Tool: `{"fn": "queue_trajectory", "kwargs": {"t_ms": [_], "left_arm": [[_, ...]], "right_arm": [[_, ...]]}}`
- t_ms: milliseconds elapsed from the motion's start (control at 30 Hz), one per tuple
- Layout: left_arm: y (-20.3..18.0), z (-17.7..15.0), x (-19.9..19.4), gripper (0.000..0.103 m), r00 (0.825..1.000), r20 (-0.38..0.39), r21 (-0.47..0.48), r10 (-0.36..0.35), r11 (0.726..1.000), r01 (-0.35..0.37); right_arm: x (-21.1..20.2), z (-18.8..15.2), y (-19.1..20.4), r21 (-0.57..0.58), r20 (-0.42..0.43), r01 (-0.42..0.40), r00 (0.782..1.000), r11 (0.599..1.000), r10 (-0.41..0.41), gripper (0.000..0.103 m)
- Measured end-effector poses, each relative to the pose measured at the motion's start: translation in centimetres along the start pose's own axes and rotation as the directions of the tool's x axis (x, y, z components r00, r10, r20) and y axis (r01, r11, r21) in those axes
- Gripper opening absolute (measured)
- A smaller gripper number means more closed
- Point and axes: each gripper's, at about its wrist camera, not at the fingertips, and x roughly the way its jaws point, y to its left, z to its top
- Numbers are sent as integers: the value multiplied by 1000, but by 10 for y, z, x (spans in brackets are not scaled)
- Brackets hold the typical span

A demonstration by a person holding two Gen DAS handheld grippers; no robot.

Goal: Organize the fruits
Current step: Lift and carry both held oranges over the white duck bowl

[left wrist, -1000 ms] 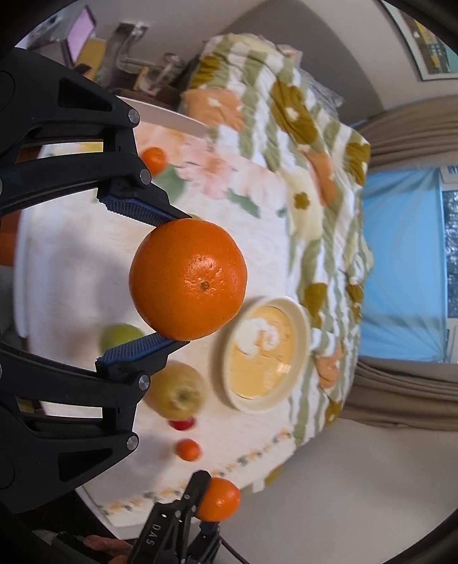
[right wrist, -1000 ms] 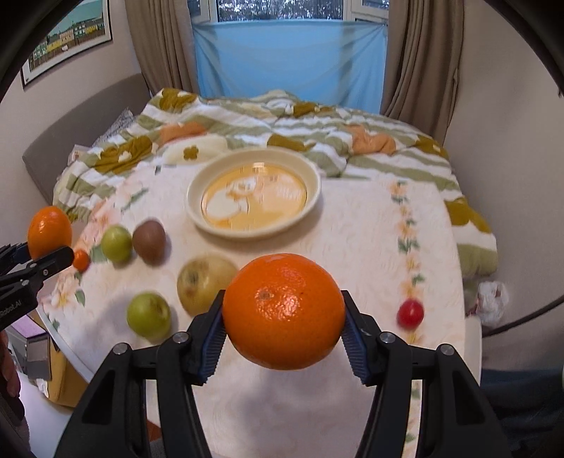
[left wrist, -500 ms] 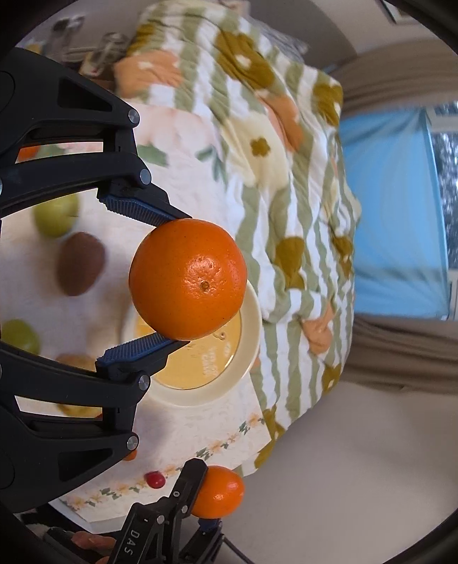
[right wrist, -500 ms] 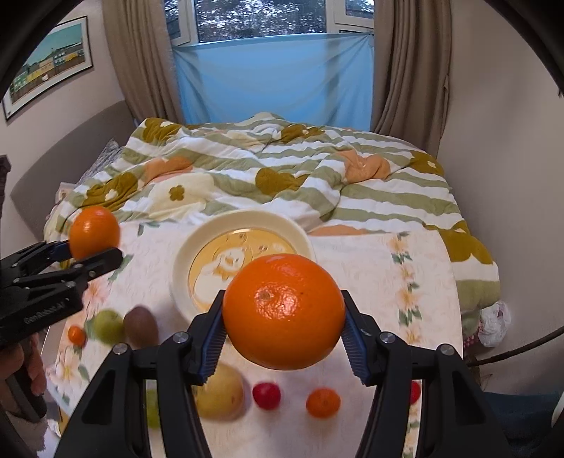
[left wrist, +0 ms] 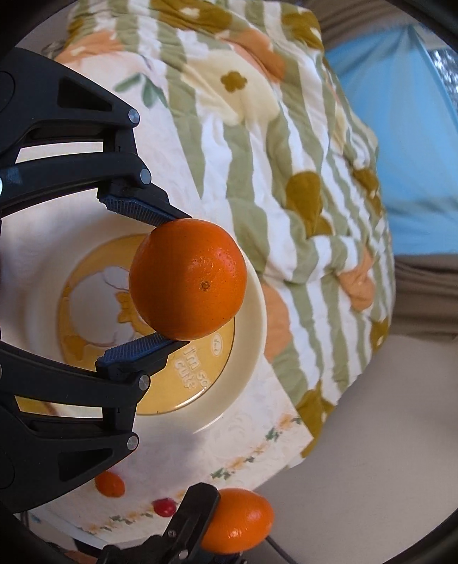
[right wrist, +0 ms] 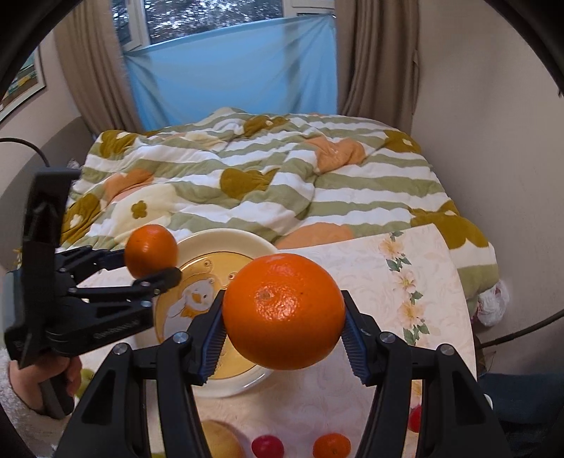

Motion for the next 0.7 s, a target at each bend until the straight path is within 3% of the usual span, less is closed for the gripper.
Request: {"fn": "queue_trajectory", "kwargs": {"t_ms": [300, 500, 533, 567, 600, 700], "left_arm": [[-11, 9, 36, 65, 998, -53, 77, -26, 997, 30], [-15, 10, 44, 68, 997, -76, 111, 11, 994, -3], [-15, 11, 41, 72, 998, -67, 111, 4, 994, 4], [-15, 12, 38, 92, 998, -58, 110, 5, 994, 2], [-15, 13, 35, 103, 999, -46, 107, 10, 994, -5], [-11, 16, 21, 103, 1000, -20, 90, 7, 996, -6]], "right_arm": [[17, 1, -7, 53, -36, 33, 999, 998, -31, 55], [21, 2, -10, 77, -49, 53, 998, 996, -49, 55], [20, 2, -11, 84, -49, 50, 998, 995, -46, 55], [20, 2, -12, 89, -49, 49, 998, 995, -44, 55], [19, 2, -12, 90, -50, 49, 998, 995, -45, 55], [15, 3, -13, 93, -47, 49, 998, 994, -45, 55]]}}
